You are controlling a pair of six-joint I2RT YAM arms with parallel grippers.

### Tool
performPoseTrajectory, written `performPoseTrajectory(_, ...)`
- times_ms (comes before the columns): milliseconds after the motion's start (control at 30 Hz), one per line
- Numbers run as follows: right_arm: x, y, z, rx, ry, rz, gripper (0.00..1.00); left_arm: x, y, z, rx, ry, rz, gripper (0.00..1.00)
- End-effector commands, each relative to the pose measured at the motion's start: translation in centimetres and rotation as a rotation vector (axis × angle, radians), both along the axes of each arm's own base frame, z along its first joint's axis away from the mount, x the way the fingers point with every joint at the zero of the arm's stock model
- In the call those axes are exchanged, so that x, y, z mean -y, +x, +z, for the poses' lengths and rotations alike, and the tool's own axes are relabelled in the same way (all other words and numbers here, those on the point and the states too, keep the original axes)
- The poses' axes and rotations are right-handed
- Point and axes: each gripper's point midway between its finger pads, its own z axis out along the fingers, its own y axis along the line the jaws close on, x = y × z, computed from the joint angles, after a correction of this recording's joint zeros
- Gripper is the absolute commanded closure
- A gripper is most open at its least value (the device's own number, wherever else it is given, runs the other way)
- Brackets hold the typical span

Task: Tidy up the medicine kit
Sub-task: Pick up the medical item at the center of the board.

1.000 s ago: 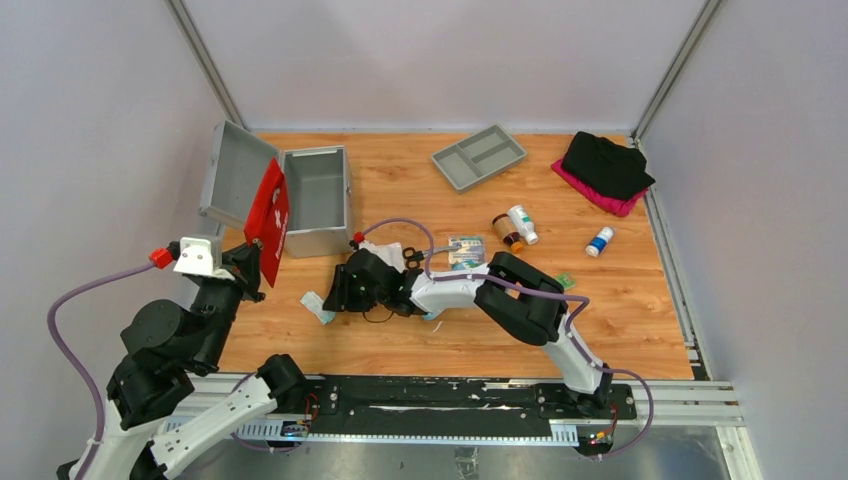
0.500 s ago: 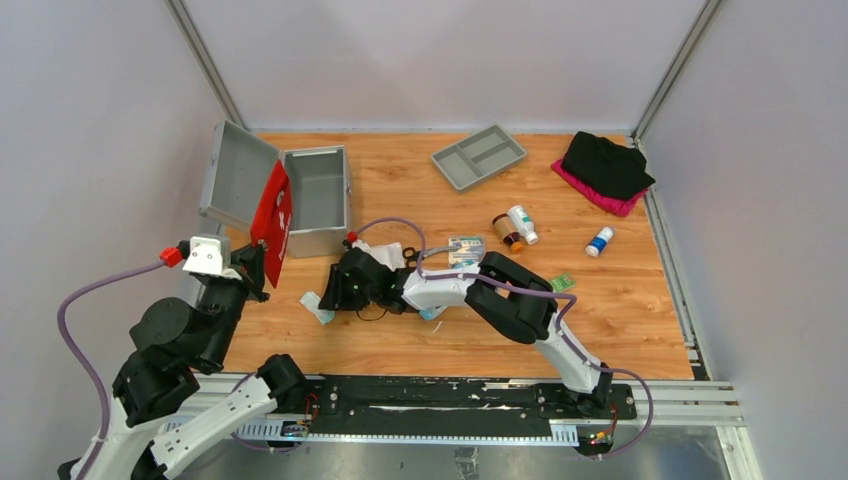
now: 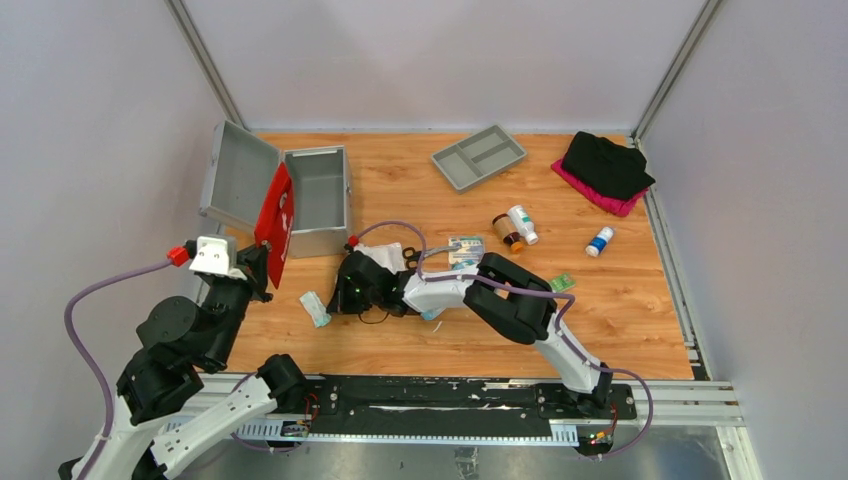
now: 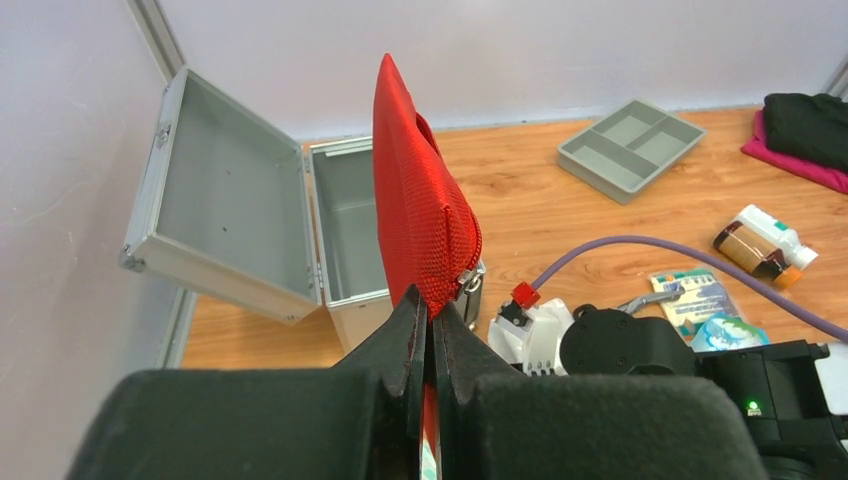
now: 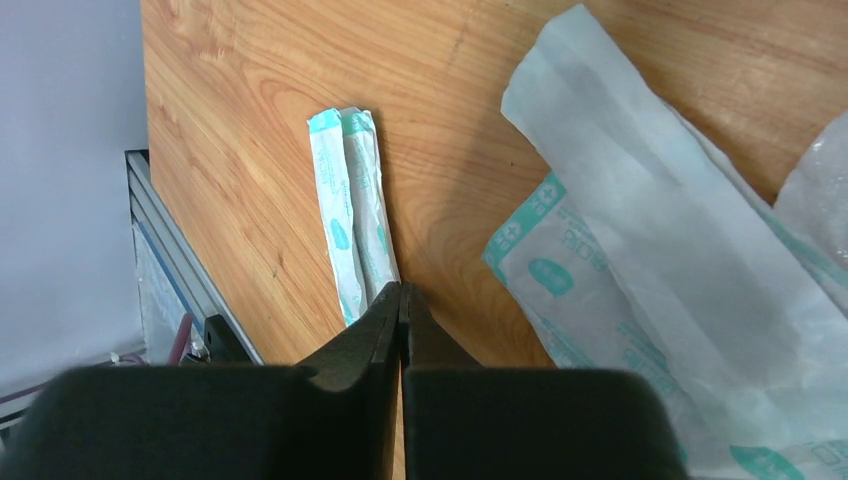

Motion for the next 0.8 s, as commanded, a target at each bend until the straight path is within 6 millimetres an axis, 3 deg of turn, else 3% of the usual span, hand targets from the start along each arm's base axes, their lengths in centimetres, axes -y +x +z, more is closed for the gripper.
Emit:
performPoseTrajectory(0,0.8,-0.6,-0.9,0.024,-0.016,0.0,1.0,-0.3,-0.1,0.3,0.022,-0.013,0.008,1.0)
performPoseTrajectory(233,2.2,0.2,2.3,0.164,0.013,0.015,1.0,0.1,-0.1,-0.2,0.018,-0.018,-0.01,1.0)
performPoseTrajectory(400,4.3,0.3,4.6,0.266,0.031,0.066,1.0,1.6,0.0,-1.0,0.005,-0.009,-0.079,1.0)
performPoseTrajectory(633,8.5,0.9,6.2,0.36,0.016,0.095,1.0,3.4,0.5,-2.2,-0.019,0.002,-0.134,1.0)
performPoseTrajectory(767,10.3,0.9,6.3,0.382,-0.012,0.126,1.0,3.9,0.7,-2.8,-0.033,0.015,-0.144,1.0)
